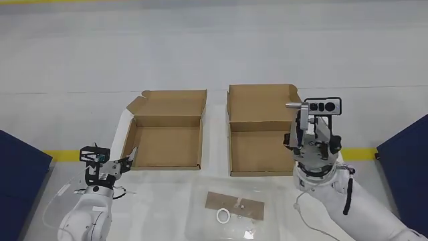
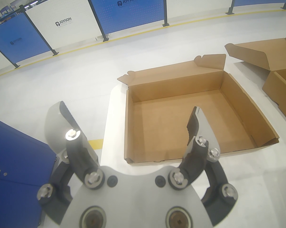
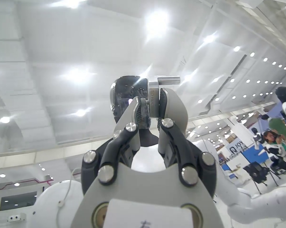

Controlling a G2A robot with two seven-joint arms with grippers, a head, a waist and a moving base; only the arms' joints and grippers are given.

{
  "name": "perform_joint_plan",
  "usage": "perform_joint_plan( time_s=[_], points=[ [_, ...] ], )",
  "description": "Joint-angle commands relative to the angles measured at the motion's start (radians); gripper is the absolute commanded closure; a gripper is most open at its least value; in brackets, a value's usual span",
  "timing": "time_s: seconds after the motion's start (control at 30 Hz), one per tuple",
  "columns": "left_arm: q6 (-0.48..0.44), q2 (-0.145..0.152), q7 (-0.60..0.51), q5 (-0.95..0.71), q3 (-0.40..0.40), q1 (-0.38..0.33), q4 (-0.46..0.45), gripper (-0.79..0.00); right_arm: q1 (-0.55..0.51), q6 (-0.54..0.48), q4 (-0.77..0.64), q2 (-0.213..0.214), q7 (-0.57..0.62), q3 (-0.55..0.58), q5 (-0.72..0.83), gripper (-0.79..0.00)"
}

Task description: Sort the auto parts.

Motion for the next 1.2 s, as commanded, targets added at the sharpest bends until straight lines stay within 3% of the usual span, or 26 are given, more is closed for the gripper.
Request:
perform_joint_plan(
  time_s=[0.0,0.37,0.87,1.17],
  points=[
    [0.0,0.0,0.0,0.0,0.0,0.0,0.0,-0.785,0.0,0.004,0.004,-0.01,0.023,0.004,0.036,0.0],
    [0.0,0.0,0.0,0.0,0.0,0.0,0.0,-0.785,-0.017,0.067,0.011,-0.058,0.107,0.043,0.096,0.0],
    [0.0,0.0,0.0,0.0,0.0,0.0,0.0,-0.785,-0.061,0.171,-0.001,-0.072,0.059,0.168,-0.247,0.0],
    [0.0,0.0,0.0,0.0,0.0,0.0,0.0,-0.785,-0.105,0.158,-0.032,-0.099,0.084,0.189,-0.116,0.0]
  ],
)
